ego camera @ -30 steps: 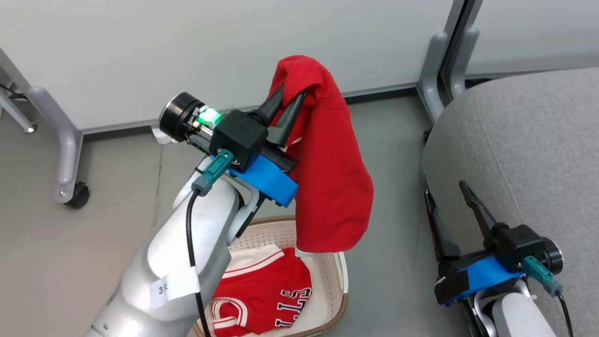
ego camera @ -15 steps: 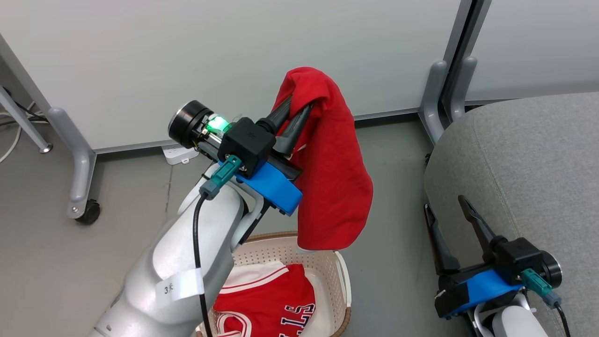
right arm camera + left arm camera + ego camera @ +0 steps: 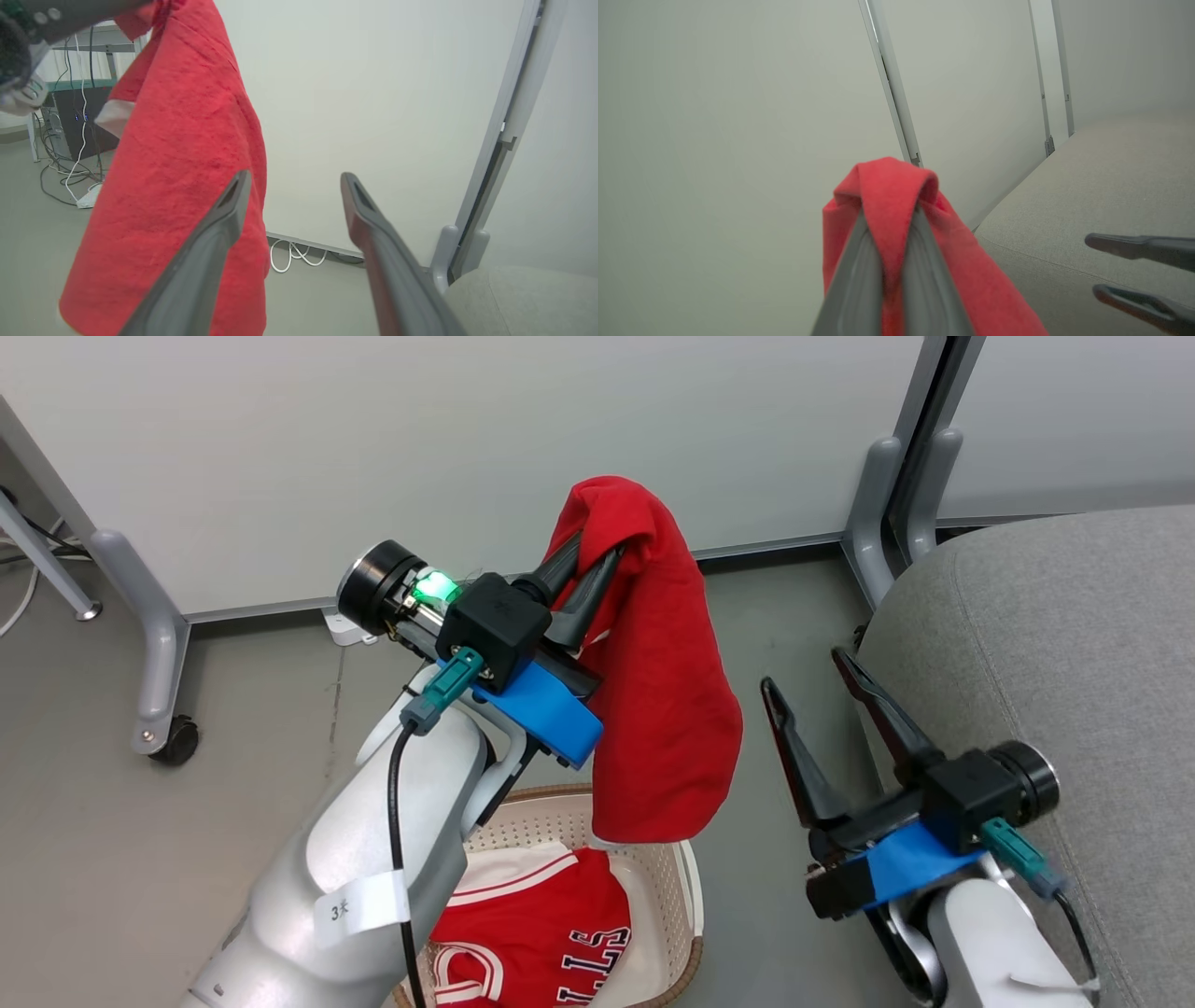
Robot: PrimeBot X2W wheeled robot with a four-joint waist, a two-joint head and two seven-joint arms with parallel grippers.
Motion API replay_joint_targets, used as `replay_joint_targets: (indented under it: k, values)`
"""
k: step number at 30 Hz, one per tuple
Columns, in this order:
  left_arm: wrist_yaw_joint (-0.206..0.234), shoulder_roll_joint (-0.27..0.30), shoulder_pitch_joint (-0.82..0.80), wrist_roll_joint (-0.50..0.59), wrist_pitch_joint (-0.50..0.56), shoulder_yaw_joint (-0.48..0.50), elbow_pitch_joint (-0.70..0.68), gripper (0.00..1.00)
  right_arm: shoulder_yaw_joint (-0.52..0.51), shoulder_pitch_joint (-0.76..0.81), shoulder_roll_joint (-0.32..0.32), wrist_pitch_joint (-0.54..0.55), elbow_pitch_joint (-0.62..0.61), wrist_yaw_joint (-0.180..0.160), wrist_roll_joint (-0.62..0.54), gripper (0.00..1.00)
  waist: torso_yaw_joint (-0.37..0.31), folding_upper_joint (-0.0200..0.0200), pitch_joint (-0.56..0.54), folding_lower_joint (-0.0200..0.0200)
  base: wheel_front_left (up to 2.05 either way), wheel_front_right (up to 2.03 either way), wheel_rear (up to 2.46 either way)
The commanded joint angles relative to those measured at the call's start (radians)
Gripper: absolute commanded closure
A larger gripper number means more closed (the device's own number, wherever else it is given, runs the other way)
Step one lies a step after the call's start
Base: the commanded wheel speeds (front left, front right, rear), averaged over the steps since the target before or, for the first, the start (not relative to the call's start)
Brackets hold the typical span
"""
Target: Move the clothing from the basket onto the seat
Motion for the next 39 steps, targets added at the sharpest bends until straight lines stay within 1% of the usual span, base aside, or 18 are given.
replay_joint_targets:
  k: [1,8,16,22,29,30,31,32,39]
  values:
    - [-0.001,-0.001,-0.010,0.006,-0.005,0.001,0.001,1.00,0.025,-0.031,-0.007,-0.003,-0.008,0.000,0.002,0.00,0.002,-0.0001,0.004,0.0000,0.00,0.00,0.00]
    - [-0.001,-0.006,-0.026,0.009,-0.005,-0.010,-0.003,1.00,0.126,-0.158,-0.001,-0.003,0.015,0.000,0.002,0.00,0.010,-0.0001,0.027,0.0000,0.00,0.00,0.00]
    - [-0.001,-0.014,-0.047,0.008,-0.005,-0.023,-0.009,1.00,0.166,-0.294,0.018,-0.003,0.072,0.000,-0.013,0.00,0.026,-0.0001,0.058,0.0000,0.00,0.00,0.00]
    - [-0.001,-0.022,-0.063,0.009,-0.005,-0.036,-0.014,1.00,0.190,-0.367,0.026,-0.003,0.180,0.000,-0.023,0.00,0.037,-0.0001,0.073,0.0000,0.00,0.00,0.00]
    - [-0.001,-0.031,-0.076,0.011,-0.005,-0.045,-0.022,1.00,0.202,-0.414,0.030,-0.002,0.330,0.000,-0.018,0.00,0.045,-0.0001,0.086,0.0000,0.00,0.00,0.00]
    - [-0.001,-0.032,-0.077,0.011,-0.005,-0.047,-0.023,1.00,0.202,-0.416,0.030,-0.002,0.348,0.000,-0.011,0.09,0.046,-0.0001,0.087,0.0000,0.00,0.00,0.00]
    - [-0.001,-0.032,-0.077,0.011,-0.005,-0.047,-0.024,1.00,0.204,-0.420,0.030,-0.002,0.358,0.000,-0.007,0.71,0.047,-0.0001,0.088,0.0000,0.00,0.00,0.00]
    - [-0.001,-0.033,-0.077,0.011,-0.005,-0.048,-0.024,1.00,0.207,-0.423,0.031,-0.002,0.367,0.000,0.002,1.00,0.047,-0.0001,0.089,0.0000,0.00,0.00,0.00]
    - [-0.001,-0.034,-0.077,0.013,-0.005,-0.042,-0.021,1.00,0.225,-0.434,0.031,-0.002,0.383,0.000,0.028,1.00,0.046,-0.0001,0.092,0.0000,0.00,0.00,0.00]
